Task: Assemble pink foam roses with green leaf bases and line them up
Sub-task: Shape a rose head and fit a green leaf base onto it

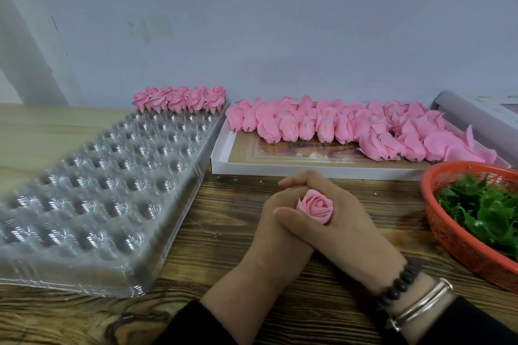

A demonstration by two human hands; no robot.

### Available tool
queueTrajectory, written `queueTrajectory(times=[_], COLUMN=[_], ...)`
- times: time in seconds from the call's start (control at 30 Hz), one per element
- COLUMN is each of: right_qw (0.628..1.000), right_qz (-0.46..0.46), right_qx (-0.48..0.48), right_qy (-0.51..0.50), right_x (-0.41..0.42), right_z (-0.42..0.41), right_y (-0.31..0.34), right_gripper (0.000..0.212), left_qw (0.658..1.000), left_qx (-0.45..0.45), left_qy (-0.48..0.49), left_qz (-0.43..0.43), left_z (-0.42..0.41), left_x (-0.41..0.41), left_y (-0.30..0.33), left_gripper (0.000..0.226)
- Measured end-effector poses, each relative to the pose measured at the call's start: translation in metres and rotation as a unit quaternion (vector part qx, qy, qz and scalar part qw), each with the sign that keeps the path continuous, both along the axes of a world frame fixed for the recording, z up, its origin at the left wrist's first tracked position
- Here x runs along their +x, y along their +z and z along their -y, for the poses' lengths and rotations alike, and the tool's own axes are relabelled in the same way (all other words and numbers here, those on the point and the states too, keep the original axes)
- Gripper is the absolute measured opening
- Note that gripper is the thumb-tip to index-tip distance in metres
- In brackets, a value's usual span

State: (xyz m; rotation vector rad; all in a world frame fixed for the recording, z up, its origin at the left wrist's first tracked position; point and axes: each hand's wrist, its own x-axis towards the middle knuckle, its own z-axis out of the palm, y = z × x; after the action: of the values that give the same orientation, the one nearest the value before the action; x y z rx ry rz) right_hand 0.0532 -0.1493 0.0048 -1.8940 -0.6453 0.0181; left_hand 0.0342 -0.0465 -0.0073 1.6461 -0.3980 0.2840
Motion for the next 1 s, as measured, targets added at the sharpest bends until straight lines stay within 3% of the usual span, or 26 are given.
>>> queueTrajectory(times=[0.07, 0.13, 0.2, 0.27, 0.3, 0.37, 0.4, 0.5, 0.63, 0.73, 0.87, 1.0], right_qw=[0.999, 0.998, 0.996, 0.998, 0.998, 0.991, 0.988, 0.987, 0.981, 0.979, 0.992, 0.999], right_qz=[-0.021, -0.04, -0.049, -0.032, -0.012, 0.028, 0.048, 0.094, 0.155, 0.169, 0.096, 0.032], right_qx=[-0.024, -0.04, -0.039, 0.017, 0.058, 0.131, 0.148, 0.108, 0.043, 0.022, 0.032, 0.001], right_qy=[0.021, 0.041, 0.057, 0.048, 0.031, -0.003, -0.02, -0.067, -0.111, -0.111, -0.076, -0.004], right_x=[0.004, 0.006, 0.006, 0.004, 0.002, -0.004, -0.007, -0.012, -0.012, -0.012, -0.007, 0.002], right_z=[0.004, 0.009, 0.012, 0.012, 0.011, 0.004, 0.001, -0.008, -0.011, -0.013, -0.008, -0.001], right_y=[-0.001, -0.001, 0.001, 0.002, 0.003, 0.005, 0.006, 0.003, -0.002, -0.002, -0.002, -0.003], right_gripper=[0.058, 0.07, 0.08, 0.073, 0.059, 0.03, 0.026, 0.026, 0.039, 0.041, 0.033, 0.045], left_qw=[1.0, 0.999, 0.998, 0.999, 0.999, 0.999, 0.999, 0.999, 0.998, 0.999, 0.998, 0.998], left_qx=[-0.009, -0.032, -0.058, -0.036, -0.022, 0.007, 0.014, 0.015, 0.041, -0.005, -0.049, -0.043], left_qy=[0.001, -0.015, -0.025, 0.004, 0.02, 0.037, 0.037, 0.037, 0.056, 0.046, 0.029, 0.052], left_qz=[0.012, 0.007, -0.017, -0.018, -0.018, -0.011, -0.005, 0.001, 0.003, -0.009, -0.015, 0.005], left_z=[0.0, 0.0, -0.002, -0.004, -0.005, -0.005, -0.004, 0.001, 0.003, 0.006, 0.008, 0.004], left_x=[0.0, -0.001, -0.001, 0.001, 0.003, 0.003, 0.002, 0.001, 0.002, 0.001, -0.001, 0.001], left_y=[0.001, 0.001, 0.002, 0.003, 0.001, 0.0, 0.001, -0.001, -0.004, -0.003, 0.0, 0.003], left_gripper=[0.034, 0.01, 0.005, 0.026, 0.034, 0.032, 0.026, 0.022, 0.043, 0.037, 0.032, 0.034])
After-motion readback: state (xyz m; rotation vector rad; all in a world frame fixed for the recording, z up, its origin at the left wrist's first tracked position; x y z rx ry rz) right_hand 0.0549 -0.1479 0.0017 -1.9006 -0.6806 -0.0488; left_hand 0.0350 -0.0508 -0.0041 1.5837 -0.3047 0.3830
